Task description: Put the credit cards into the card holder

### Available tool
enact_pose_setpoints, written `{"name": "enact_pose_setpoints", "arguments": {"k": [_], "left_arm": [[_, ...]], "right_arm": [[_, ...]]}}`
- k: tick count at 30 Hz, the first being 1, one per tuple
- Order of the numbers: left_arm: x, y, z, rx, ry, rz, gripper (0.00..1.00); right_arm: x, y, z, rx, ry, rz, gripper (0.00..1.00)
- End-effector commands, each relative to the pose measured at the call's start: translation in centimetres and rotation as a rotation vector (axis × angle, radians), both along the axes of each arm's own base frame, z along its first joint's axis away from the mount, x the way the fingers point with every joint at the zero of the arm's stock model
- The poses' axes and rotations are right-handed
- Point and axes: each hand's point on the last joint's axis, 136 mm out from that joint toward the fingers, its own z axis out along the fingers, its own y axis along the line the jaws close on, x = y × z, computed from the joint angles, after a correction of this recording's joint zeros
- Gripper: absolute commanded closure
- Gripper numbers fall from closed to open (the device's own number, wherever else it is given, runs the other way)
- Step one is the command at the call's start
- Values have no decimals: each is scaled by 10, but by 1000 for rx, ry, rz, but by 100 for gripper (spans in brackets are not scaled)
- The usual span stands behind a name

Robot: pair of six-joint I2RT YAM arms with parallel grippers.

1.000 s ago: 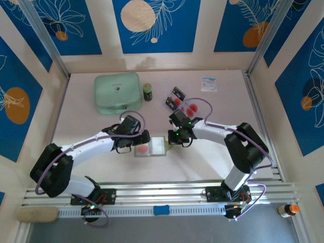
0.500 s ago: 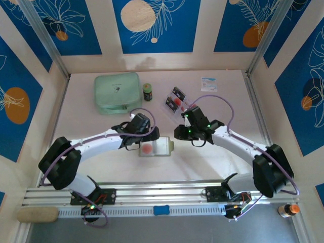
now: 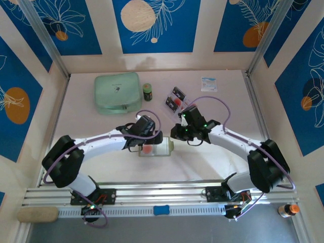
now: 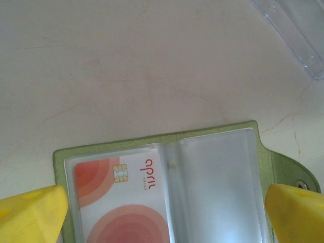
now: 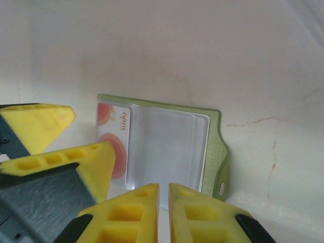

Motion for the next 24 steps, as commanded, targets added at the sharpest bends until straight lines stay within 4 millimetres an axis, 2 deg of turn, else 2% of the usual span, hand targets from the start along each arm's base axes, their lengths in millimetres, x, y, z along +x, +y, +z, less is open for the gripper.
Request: {"name": "enact_pose_setpoints", "arguments": {"k": [1,10,24], "left_arm": [[-7,6,-2,79,-17,-25,0],[-14,15,-12,121,-5,-5,0],[-16,23,-20,169,9,0,0]], "right_arm": [[1,17,0,33,27,31,90],[2,35,-20,-9,62,79,93],[0,32,-33,-115,58,119,94]]}}
